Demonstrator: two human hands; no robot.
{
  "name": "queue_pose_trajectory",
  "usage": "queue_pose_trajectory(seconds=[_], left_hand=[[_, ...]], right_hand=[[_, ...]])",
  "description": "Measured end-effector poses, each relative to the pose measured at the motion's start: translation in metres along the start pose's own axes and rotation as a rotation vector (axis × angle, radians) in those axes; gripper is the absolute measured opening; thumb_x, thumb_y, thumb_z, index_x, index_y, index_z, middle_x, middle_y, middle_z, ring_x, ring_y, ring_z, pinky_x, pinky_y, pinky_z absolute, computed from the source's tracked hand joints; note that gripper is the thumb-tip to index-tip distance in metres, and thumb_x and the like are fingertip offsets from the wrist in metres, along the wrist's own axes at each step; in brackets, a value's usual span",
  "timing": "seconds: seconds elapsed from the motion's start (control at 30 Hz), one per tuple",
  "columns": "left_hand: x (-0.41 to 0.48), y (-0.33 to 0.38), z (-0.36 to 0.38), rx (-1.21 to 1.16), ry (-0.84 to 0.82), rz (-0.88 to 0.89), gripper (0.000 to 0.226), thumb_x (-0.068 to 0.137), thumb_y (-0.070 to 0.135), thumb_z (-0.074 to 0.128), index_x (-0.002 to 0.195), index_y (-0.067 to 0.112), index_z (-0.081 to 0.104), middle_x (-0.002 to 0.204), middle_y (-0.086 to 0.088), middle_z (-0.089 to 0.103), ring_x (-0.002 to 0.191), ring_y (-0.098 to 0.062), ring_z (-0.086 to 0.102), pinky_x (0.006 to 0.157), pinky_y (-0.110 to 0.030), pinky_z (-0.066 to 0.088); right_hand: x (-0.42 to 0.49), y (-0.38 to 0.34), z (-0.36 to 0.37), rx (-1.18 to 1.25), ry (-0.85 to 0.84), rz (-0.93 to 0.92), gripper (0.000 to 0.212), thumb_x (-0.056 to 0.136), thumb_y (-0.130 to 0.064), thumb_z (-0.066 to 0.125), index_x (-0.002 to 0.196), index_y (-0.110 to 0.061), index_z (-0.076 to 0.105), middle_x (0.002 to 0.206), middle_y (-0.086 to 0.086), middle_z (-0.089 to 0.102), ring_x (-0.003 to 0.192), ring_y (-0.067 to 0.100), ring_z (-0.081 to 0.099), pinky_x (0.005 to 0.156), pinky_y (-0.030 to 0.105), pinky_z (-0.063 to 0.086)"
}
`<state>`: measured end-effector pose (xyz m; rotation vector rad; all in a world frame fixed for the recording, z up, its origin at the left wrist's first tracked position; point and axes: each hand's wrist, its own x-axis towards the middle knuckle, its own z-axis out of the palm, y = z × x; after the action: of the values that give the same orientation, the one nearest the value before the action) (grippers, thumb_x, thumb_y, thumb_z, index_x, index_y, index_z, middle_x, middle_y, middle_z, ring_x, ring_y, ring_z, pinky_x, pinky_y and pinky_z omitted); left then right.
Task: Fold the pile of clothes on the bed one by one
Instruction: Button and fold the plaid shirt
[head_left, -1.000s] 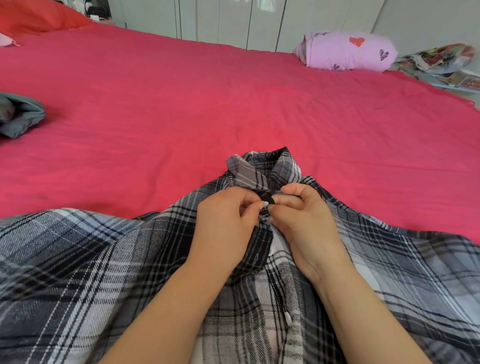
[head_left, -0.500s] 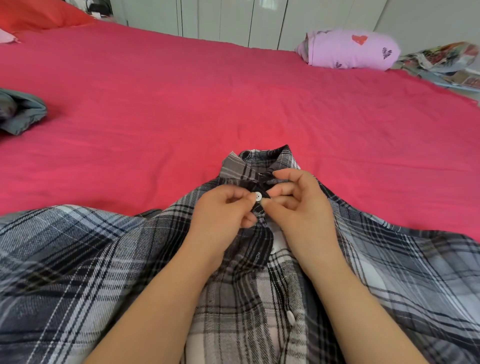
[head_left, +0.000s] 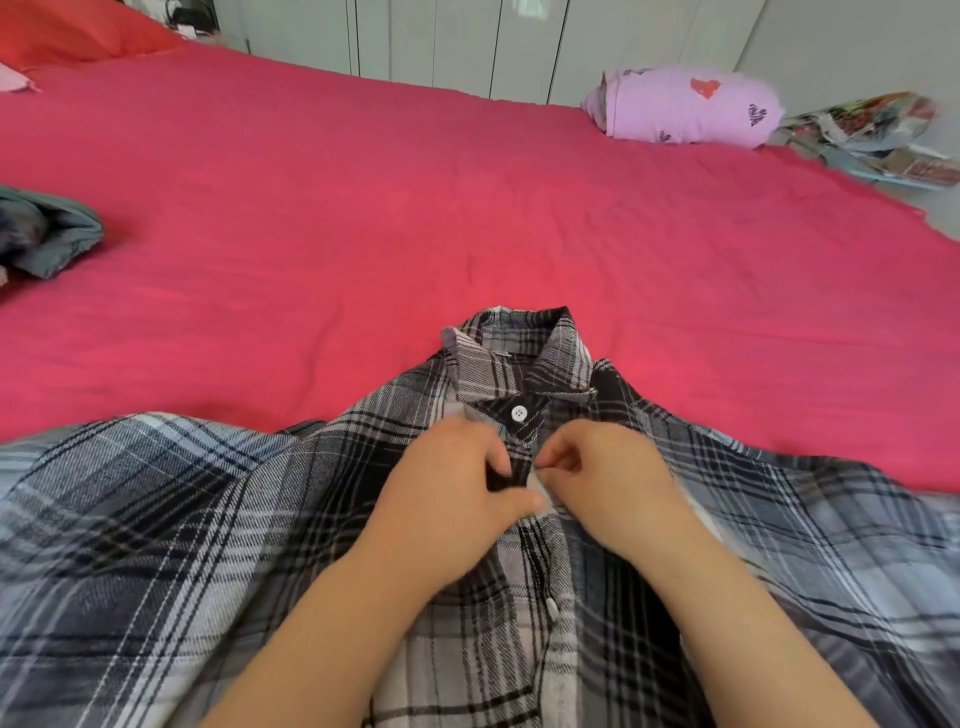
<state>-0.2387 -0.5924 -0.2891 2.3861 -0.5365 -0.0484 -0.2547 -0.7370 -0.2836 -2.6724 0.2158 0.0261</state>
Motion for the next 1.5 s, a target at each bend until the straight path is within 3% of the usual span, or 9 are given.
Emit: queue_pose_trajectory(seconds=[0.17,0.3,0.43,0.53,0.77,0.93,1.17,1.33,1.5], left_hand=[[-0.014,0.005,-0.003,0.273,-0.051,0.055,0.037,0.081,0.044,0.061,0.111,0.023,0.052,0.114,0.007,0.045,0.114,-0.014,0.04,0.096,-0.027,0.038],[-0.023,0.013,-0.001,0.476,-0.088,0.081,0.027,0.089,0.035,0.052,0.108,0.017,0.055,0.111,0.001,0.05,0.113,-0.019,0.042,0.09,-0.031,0.04],[-0.027,0.019,0.007,0.576,-0.072,0.079,0.017,0.092,0.026,0.05,0.101,0.016,0.059,0.107,-0.001,0.054,0.109,-0.02,0.045,0.081,-0.031,0.041],[-0.026,0.016,0.011,0.476,0.088,0.085,0.011,0.079,0.028,0.065,0.079,0.017,0.063,0.086,0.001,0.06,0.089,-0.018,0.054,0.064,-0.027,0.039],[-0.02,-0.003,0.009,-0.38,0.284,-0.135,0.016,0.081,0.02,0.067,0.068,0.03,0.069,0.071,0.022,0.063,0.081,0.007,0.056,0.068,0.002,0.034],[-0.014,-0.005,0.008,-0.727,0.229,-0.313,0.016,0.081,0.017,0.068,0.068,0.026,0.071,0.075,0.019,0.07,0.077,0.003,0.062,0.074,-0.014,0.044],[-0.015,0.003,0.007,-0.833,0.235,-0.339,0.009,0.079,0.018,0.07,0.072,0.023,0.074,0.078,0.011,0.073,0.081,-0.006,0.067,0.082,-0.029,0.051],[-0.017,0.009,0.002,-0.728,0.3,-0.228,0.018,0.079,0.018,0.07,0.067,0.031,0.07,0.073,0.02,0.07,0.075,0.008,0.063,0.07,-0.006,0.043],[-0.02,0.009,0.004,-0.471,0.288,-0.149,0.027,0.08,0.022,0.068,0.062,0.04,0.061,0.066,0.026,0.062,0.08,0.019,0.054,0.066,0.004,0.034]], right_hand=[[-0.019,-0.001,-0.002,0.109,-0.041,-0.078,0.007,0.081,-0.032,0.067,0.087,-0.03,0.064,0.087,-0.01,0.059,0.081,0.007,0.056,0.068,0.013,0.04],[-0.031,-0.005,0.014,-0.077,0.055,-0.094,0.016,0.083,-0.033,0.065,0.098,-0.029,0.063,0.091,-0.009,0.043,0.096,0.015,0.051,0.083,0.024,0.042],[-0.038,-0.005,0.023,-0.005,0.101,-0.089,0.005,0.083,-0.029,0.064,0.084,-0.03,0.059,0.087,-0.011,0.048,0.092,0.014,0.052,0.085,0.031,0.044],[-0.04,-0.001,0.026,0.113,0.146,-0.096,0.02,0.079,-0.023,0.068,0.071,-0.034,0.053,0.077,-0.013,0.055,0.079,0.007,0.053,0.076,0.025,0.045],[-0.035,0.006,0.021,0.595,0.129,0.044,0.013,0.076,-0.019,0.074,0.067,-0.025,0.065,0.063,-0.011,0.063,0.06,0.0,0.055,0.06,0.013,0.041],[-0.032,0.003,0.017,0.851,0.055,0.076,0.01,0.075,-0.016,0.074,0.068,-0.02,0.068,0.062,-0.006,0.062,0.059,0.005,0.055,0.062,0.021,0.043],[-0.035,-0.001,0.01,0.833,0.051,0.033,0.009,0.075,-0.013,0.075,0.069,-0.018,0.069,0.067,-0.001,0.068,0.063,0.007,0.059,0.065,0.022,0.047],[-0.035,-0.005,0.012,0.569,0.104,-0.001,0.017,0.075,-0.018,0.075,0.064,-0.025,0.064,0.062,-0.01,0.064,0.056,0.002,0.057,0.061,0.021,0.048],[-0.035,-0.003,0.007,0.75,0.048,0.037,0.009,0.075,-0.016,0.075,0.069,-0.019,0.069,0.061,-0.005,0.064,0.059,0.005,0.057,0.062,0.019,0.047]])
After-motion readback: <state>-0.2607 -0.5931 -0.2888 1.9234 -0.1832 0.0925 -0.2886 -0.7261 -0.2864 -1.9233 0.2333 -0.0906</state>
